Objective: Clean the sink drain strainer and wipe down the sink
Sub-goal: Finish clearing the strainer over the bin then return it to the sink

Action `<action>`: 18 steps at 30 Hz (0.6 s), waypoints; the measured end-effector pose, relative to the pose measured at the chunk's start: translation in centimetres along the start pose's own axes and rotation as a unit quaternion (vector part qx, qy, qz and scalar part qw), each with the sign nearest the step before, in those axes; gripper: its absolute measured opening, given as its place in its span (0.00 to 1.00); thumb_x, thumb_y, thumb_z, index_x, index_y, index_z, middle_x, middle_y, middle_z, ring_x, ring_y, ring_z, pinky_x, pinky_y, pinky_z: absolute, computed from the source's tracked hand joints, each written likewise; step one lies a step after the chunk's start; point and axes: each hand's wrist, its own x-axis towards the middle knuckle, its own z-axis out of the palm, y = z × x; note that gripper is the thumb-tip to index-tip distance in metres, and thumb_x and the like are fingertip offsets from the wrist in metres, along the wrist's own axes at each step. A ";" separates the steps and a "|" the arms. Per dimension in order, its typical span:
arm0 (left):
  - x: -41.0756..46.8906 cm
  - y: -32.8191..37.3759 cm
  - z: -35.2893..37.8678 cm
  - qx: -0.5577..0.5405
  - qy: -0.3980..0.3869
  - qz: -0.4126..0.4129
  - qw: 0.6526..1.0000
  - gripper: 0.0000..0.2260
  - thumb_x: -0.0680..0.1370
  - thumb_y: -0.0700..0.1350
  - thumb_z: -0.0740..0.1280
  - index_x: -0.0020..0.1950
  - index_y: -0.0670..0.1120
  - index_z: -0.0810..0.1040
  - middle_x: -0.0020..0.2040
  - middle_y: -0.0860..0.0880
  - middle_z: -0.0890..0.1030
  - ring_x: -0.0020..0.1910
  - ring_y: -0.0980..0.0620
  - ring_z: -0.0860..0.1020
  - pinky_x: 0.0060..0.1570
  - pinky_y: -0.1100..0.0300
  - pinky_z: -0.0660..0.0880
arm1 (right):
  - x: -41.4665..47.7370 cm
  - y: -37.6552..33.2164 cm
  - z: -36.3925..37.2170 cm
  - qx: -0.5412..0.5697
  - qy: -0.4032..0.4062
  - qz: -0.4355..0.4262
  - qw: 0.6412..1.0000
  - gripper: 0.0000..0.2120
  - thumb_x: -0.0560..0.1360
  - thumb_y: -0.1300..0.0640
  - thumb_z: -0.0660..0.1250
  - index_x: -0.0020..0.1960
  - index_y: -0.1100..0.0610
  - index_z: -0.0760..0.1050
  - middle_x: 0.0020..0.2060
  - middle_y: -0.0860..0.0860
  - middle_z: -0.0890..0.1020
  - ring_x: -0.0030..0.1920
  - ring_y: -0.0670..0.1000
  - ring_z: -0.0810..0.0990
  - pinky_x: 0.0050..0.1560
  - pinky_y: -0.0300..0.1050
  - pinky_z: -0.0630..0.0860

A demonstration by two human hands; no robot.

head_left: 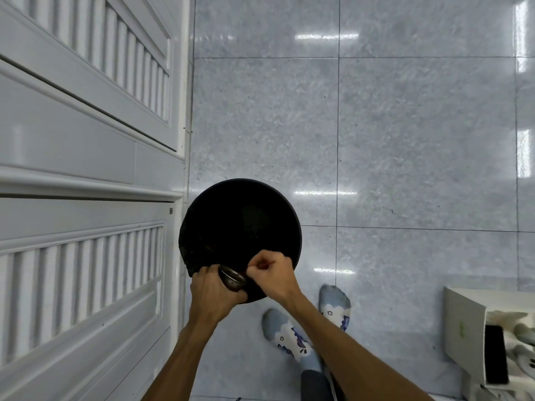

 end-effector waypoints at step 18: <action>-0.4 0.7 -1.1 -0.014 -0.043 -0.011 0.999 0.28 0.62 0.51 0.81 0.57 0.45 0.78 0.51 0.45 0.81 0.53 0.44 0.79 0.56 0.46 0.79 | -0.5 -0.2 -0.1 0.041 0.088 0.028 0.995 0.08 0.73 0.64 0.69 0.41 0.51 0.78 0.34 0.44 0.81 0.38 0.39 0.80 0.39 0.30 0.76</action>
